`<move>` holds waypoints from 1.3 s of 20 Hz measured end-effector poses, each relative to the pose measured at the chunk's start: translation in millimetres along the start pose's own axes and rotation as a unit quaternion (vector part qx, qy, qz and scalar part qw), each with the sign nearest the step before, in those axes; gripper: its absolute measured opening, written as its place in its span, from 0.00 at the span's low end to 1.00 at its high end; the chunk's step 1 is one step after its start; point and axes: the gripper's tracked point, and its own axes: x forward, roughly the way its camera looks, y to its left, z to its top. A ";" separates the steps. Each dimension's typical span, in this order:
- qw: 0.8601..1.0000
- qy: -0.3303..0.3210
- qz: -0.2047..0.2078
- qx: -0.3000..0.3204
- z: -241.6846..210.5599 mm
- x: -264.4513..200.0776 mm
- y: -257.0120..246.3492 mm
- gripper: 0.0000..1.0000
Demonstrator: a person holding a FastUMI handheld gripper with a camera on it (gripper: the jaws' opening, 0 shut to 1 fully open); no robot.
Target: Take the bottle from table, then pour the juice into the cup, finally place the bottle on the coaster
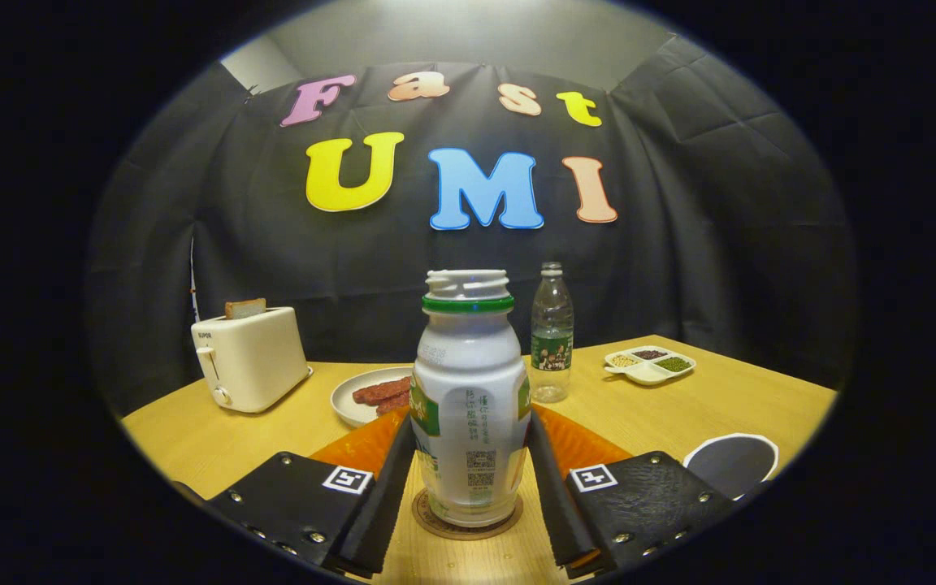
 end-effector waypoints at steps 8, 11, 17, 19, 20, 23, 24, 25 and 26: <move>1.000 0.005 0.014 -0.007 -12.1 6.2 9.8 0.78; 1.000 0.025 0.008 0.001 -21.6 6.6 3.4 0.82; 0.998 -0.046 0.032 0.027 31.2 -4.3 6.5 0.98; 0.996 -0.077 0.036 0.036 59.5 -13.7 4.2 0.98; 0.994 -0.092 0.037 0.035 75.8 -19.9 2.9 0.98; 0.989 -0.144 0.036 0.030 125.0 -40.1 -5.3 0.98; 0.987 -0.154 0.029 0.028 138.8 -46.8 -11.7 0.98; 0.987 -0.158 0.023 0.028 150.1 -52.4 -18.6 0.98; 0.987 -0.158 0.019 0.030 158.4 -57.6 -26.8 0.98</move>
